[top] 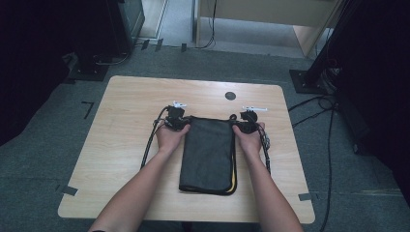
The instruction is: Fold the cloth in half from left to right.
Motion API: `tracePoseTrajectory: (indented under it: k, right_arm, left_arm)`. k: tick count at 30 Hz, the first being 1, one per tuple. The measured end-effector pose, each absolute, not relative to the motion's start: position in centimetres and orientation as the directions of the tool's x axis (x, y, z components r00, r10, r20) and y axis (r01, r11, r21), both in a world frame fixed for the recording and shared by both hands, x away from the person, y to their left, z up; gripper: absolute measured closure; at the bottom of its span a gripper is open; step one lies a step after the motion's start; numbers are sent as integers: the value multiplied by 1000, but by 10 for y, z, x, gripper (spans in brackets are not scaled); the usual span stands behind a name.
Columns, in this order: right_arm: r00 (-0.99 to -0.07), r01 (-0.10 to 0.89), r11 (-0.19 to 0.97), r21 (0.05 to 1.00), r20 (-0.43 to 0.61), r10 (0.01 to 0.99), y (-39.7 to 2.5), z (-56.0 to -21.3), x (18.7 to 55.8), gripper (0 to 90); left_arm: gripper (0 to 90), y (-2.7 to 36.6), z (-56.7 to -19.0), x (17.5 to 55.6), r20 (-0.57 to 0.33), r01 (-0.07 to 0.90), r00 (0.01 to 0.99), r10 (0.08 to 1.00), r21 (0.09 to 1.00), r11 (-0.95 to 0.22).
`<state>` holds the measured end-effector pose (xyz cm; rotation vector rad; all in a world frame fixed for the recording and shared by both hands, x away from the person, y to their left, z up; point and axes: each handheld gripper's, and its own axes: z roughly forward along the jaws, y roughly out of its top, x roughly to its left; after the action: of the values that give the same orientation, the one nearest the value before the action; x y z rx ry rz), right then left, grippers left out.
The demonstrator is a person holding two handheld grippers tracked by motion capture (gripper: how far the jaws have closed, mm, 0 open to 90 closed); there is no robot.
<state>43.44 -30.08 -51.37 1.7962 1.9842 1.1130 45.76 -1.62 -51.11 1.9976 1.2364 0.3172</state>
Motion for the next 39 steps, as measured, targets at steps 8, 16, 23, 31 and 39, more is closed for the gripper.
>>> tracePoseTrajectory:
  k: [8, 16, 23, 31, 39]
  right_arm:
    - [-267, 657, 56, 752, 162, 950, -273, -494, 456, 864]
    - [-236, 667, -5, 745, 217, 947, -270, -490, 469, 606]
    - [-283, 652, 21, 758, 218, 934, -286, -489, 423, 637]
    - [-353, 635, 60, 771, 220, 909, -283, -491, 350, 671]
    - [-387, 649, 84, 756, 233, 892, -280, -498, 290, 679]
  left_arm:
    - [878, -3, -500, 474, -111, 645, 447, 888, 728, -234]
    - [693, 15, -493, 484, -126, 646, 385, 914, 744, -170]
    - [541, 32, -489, 438, -160, 623, 440, 884, 763, -171]
    - [523, 42, -494, 369, -190, 616, 514, 836, 760, -206]
    - [513, 48, -502, 298, -226, 602, 578, 784, 767, -223]
